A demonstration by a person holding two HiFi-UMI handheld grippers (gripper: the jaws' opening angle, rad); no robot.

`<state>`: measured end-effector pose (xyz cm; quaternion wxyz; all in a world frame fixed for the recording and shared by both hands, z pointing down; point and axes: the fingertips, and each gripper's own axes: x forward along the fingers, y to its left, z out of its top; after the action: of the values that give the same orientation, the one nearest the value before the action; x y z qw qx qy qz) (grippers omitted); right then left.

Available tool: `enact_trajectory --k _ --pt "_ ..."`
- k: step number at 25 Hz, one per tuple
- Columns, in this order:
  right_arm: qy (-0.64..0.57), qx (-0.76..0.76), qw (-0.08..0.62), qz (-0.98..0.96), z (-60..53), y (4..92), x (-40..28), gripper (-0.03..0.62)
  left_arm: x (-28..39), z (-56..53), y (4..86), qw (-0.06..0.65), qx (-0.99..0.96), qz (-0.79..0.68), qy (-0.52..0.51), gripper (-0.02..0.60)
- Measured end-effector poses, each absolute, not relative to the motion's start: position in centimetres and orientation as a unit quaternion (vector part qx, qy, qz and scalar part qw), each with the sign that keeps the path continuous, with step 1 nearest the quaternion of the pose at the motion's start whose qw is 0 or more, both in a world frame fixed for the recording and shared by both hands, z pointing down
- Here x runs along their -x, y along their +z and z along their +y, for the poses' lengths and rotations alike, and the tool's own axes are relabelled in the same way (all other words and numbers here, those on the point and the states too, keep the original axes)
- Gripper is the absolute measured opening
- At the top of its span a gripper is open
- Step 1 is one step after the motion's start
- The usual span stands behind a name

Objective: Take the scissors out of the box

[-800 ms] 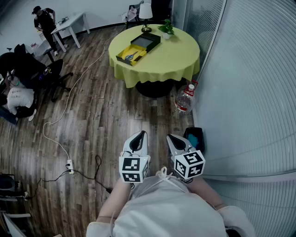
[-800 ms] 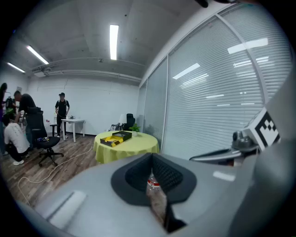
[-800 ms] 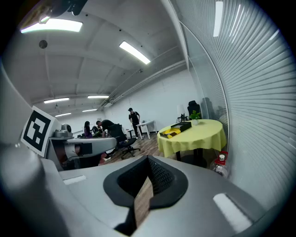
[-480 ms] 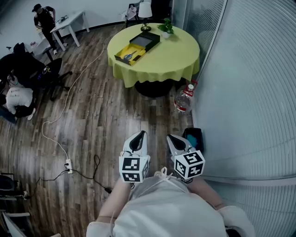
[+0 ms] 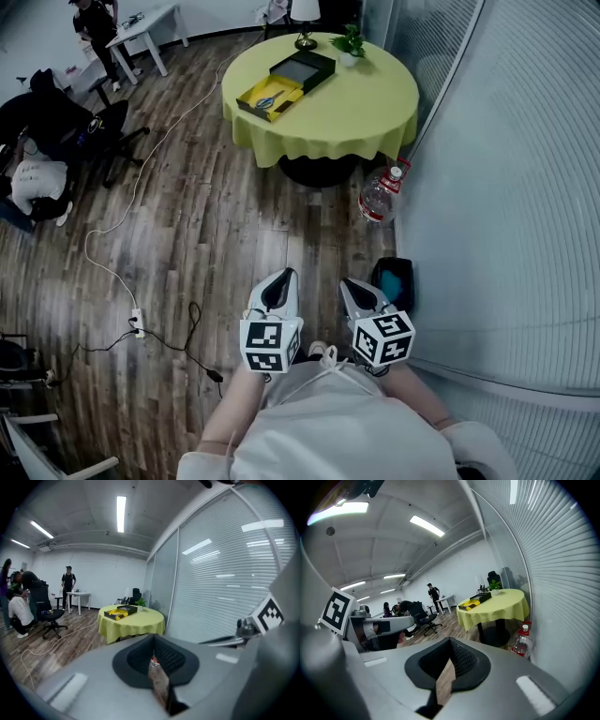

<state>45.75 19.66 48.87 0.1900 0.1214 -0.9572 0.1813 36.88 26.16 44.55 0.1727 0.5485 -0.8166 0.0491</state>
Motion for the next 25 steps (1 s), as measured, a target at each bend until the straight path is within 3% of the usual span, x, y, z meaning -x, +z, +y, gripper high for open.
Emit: enact_trajectory --k 11,25 --pt "0.187 -0.115 0.216 -0.952 17.2 50.8 -38.1 -0.002 -28.5 23.8 46.8 0.199 -0.541 -0.816 0.046 0.005" --pt "0.182 -0.168 0.219 -0.944 13.7 48.2 -16.8 -0.002 -6.1 19.6 44.0 0.187 -0.591 -0.783 0.039 0.005"
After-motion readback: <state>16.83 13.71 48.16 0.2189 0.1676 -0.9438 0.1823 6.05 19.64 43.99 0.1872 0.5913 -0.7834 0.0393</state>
